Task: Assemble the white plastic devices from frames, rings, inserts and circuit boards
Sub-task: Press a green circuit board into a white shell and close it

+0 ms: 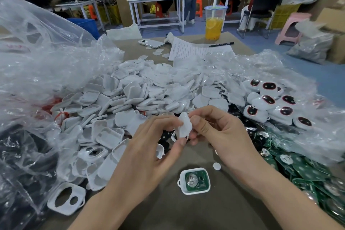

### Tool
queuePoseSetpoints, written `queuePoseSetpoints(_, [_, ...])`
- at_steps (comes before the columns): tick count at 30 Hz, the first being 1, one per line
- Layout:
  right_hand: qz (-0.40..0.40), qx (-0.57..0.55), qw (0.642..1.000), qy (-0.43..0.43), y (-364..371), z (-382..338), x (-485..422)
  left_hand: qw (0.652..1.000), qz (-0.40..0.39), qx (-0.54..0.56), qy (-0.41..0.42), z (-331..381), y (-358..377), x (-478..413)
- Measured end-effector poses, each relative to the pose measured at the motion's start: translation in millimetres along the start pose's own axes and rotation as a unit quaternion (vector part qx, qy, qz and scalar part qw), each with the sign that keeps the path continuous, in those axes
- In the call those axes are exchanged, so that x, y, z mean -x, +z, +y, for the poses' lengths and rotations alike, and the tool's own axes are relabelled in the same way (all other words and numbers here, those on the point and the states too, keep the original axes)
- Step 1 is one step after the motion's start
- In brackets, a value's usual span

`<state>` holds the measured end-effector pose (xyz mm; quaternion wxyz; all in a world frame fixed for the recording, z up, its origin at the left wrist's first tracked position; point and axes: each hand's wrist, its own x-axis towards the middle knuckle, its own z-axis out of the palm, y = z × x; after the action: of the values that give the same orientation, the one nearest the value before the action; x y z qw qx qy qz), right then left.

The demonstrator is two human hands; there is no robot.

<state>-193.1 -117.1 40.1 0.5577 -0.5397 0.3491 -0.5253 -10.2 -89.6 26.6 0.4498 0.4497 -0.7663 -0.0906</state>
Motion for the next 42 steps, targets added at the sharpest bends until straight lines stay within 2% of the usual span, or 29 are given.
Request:
queuePoseSetpoints(7, [-0.002,0.158,0.985,-0.066,-4,-2,5,1.000,-0.007,0.003,0.013,1,-4,1])
queuePoseSetpoints(11, [0.000,0.250,0.964,-0.086,-24,-6,13,0.999,-0.033,0.025,-0.006,-7,-13,10])
queuePoseSetpoints(17, [-0.087,0.477,0.867,-0.115,-46,-5,30,0.991,-0.127,-0.016,0.039,-6,-23,25])
queuePoseSetpoints(21, [-0.165,0.546,0.807,-0.153,-49,-8,32,0.984,-0.152,-0.058,0.076,-6,-21,23])
queuePoseSetpoints(25, [-0.226,0.580,0.771,-0.134,-49,-6,32,0.985,-0.137,-0.073,0.078,-10,-22,21])
queuePoseSetpoints(29, [-0.246,0.594,0.759,-0.105,-49,-3,29,0.985,-0.138,-0.063,0.079,-13,-21,22])
queuePoseSetpoints(42, [-0.248,0.587,0.765,-0.093,-47,2,31,0.977,-0.193,-0.055,0.072,-3,-13,26])
